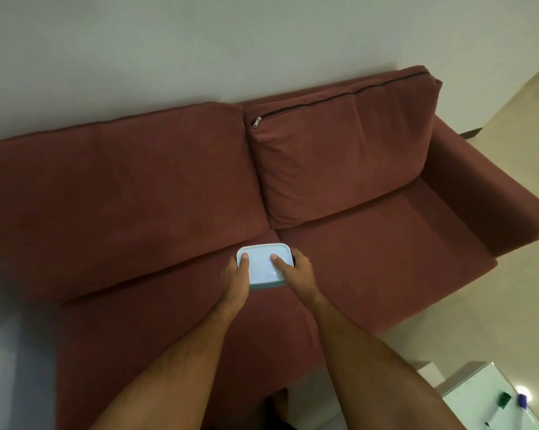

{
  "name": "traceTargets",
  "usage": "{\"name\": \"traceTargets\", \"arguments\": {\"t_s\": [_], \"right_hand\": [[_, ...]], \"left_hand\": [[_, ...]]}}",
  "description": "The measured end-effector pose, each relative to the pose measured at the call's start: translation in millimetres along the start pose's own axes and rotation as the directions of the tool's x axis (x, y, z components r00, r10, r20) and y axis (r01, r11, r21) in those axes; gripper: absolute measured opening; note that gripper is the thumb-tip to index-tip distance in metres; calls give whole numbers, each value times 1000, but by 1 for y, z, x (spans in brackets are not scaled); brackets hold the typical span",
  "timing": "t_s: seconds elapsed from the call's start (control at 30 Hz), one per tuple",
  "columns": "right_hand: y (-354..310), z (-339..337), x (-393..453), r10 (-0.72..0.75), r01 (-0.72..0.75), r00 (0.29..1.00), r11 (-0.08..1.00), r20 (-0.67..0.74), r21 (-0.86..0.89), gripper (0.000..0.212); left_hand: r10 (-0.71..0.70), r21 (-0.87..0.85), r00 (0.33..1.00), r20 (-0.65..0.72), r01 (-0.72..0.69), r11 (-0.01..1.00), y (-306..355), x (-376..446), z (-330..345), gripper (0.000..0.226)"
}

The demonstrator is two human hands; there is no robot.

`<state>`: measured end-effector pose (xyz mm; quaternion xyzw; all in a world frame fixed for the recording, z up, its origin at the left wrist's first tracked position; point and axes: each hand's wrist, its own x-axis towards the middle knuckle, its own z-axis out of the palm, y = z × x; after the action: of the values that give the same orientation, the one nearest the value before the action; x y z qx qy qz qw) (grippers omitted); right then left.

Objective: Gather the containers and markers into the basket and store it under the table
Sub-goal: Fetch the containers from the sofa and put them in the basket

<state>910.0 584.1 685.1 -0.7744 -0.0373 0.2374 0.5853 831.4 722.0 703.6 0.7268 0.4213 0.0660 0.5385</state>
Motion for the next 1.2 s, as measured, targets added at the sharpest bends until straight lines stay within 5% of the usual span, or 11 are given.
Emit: {"name": "traceTargets", "arguments": {"t_s": [0.2, 0.67, 1.2], "right_hand": [[20, 40, -61, -7, 7, 999, 1000, -54, 0, 42], [40, 204, -260, -25, 27, 994, 999, -108, 21, 35], [129, 167, -415, 93, -92, 975, 996, -204, 17, 47]], "left_hand": [[36, 60, 998, 49, -39, 997, -35, -29, -45, 36], [63, 146, 990, 126, -81, 986, -154, -134, -239, 39], [52, 164, 968, 245, -95, 982, -250, -269, -213, 40]]}}
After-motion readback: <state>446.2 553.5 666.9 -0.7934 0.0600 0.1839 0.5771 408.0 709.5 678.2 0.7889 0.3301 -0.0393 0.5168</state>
